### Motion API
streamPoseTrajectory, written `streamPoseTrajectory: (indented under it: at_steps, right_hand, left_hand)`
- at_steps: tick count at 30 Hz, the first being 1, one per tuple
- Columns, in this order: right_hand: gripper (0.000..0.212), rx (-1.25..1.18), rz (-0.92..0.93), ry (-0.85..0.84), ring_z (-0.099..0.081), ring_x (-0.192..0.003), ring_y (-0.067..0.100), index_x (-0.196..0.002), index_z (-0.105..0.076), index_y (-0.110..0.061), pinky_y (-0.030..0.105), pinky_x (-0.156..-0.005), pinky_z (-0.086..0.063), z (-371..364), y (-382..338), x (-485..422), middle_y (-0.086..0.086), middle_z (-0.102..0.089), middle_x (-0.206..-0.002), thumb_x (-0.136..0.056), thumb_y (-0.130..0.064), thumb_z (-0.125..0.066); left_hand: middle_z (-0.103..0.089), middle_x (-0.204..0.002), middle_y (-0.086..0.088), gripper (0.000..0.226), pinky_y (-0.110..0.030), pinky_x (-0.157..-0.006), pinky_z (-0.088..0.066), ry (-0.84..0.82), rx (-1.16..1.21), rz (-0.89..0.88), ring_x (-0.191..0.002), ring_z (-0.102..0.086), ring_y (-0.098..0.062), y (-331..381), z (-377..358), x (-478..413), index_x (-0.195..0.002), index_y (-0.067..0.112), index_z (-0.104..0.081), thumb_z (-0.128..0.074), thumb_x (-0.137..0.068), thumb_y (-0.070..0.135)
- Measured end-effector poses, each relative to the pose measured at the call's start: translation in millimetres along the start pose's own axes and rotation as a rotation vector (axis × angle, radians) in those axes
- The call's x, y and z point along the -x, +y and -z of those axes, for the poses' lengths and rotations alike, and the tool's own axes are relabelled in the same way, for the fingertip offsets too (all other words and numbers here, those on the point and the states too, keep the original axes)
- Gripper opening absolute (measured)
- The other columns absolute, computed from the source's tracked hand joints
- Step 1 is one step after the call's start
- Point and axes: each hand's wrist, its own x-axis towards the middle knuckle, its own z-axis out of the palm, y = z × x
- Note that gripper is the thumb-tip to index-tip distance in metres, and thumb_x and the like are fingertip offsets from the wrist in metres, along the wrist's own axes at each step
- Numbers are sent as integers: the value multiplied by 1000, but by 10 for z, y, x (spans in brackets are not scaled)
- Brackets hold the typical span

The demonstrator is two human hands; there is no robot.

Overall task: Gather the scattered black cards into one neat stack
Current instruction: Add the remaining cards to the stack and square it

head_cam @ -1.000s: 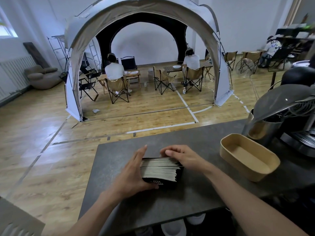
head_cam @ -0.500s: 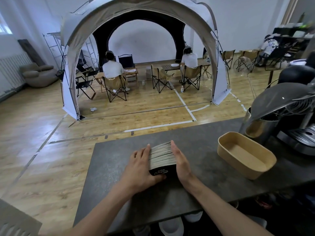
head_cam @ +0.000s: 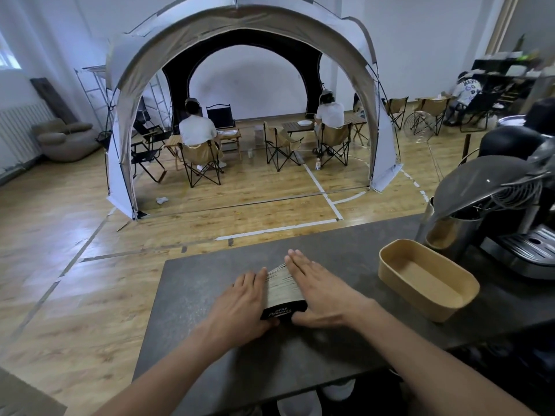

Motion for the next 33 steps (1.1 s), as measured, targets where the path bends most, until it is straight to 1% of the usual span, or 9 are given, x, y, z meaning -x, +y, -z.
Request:
streamPoseTrajectory:
  at_steps: [3, 7, 12, 18, 23, 26, 29, 31, 33]
  right_hand:
    - [95, -41, -34, 16, 10, -157, 15, -160, 12, -9, 25, -122, 6, 67, -68, -18, 7, 14, -170, -95, -49, -44]
    - [86, -67, -101, 79, 9, -158, 18, -160, 10, -6, 31, -126, 1, 133, -77, -105, 10, 15, -170, -98, -42, -38]
    - [93, -218, -132, -20, 15, -156, 14, -159, 18, -9, 32, -128, 0, 16, -61, -50, 3, 29, -166, -97, -43, -42]
    - [103, -416, -188, -28, -1, -157, 18, -157, 26, -16, 34, -127, -13, 0, -83, 16, -3, 35, -164, -92, -41, -51]
    - [96, -396, -187, 34, 11, -156, 11, -159, 19, -12, 23, -124, 2, 93, 22, 61, 2, 26, -167, -96, -38, -49]
    - [95, -427, -157, -16, 9, -155, 9, -159, 19, -14, 26, -125, -1, 65, -42, 31, 0, 29, -166, -95, -43, -45]
    - [90, -644, -202, 33, 9, -155, 8, -160, 15, -13, 26, -125, -1, 80, -83, 18, 0, 21, -168, -97, -39, -43]
    - [92, -761, -240, 70, -1, -156, 11, -161, 13, -15, 29, -126, -10, 142, -110, 25, -1, 11, -170, -93, -40, -43]
    - [98, -833, -266, 68, -29, -148, 17, -162, 8, -19, 33, -119, -31, 151, -137, 25, 5, -11, -170, -83, -44, -44]
  left_hand:
    - [-39, -148, -7, 100, -34, -113, -35, -8, 42, -15, -134, -41, -23, -22, 39, -72, -161, 10, -11, -63, -93, 62]
    - [-39, -148, -6, 101, -34, -114, -32, 27, 63, -10, -133, -41, -22, -27, 93, -210, -161, 11, -12, -62, -91, 65]
    - [-36, -155, -7, 120, -43, -127, -16, 36, -6, -1, -143, -35, -25, 24, -41, -233, -163, 7, -10, -43, -81, 88]
    - [-28, -164, -9, 116, -39, -128, -16, 90, 2, -23, -148, -30, -26, 74, -88, -227, -163, 5, -1, -49, -85, 76]
    - [-19, -169, -13, 116, -38, -128, -11, 50, -4, -44, -153, -24, -28, 85, -37, -231, -163, 3, 2, -55, -89, 71]
    - [-11, -172, -14, 114, -38, -129, -7, 31, 5, -52, -157, -16, -27, 71, -31, -227, -162, 2, 6, -52, -90, 69]
    - [0, -173, -14, 118, -38, -129, 0, -15, 24, -42, -160, -4, -26, 46, -31, -259, -162, 4, 10, -57, -89, 68]
    - [4, -173, -14, 122, -40, -130, 1, -29, 19, -31, -161, 0, -26, 25, -32, -301, -162, 4, 12, -59, -87, 69]
    - [8, -173, -14, 125, -42, -131, 1, -63, 20, -24, -161, 3, -26, 12, -17, -334, -161, 3, 14, -58, -86, 72]
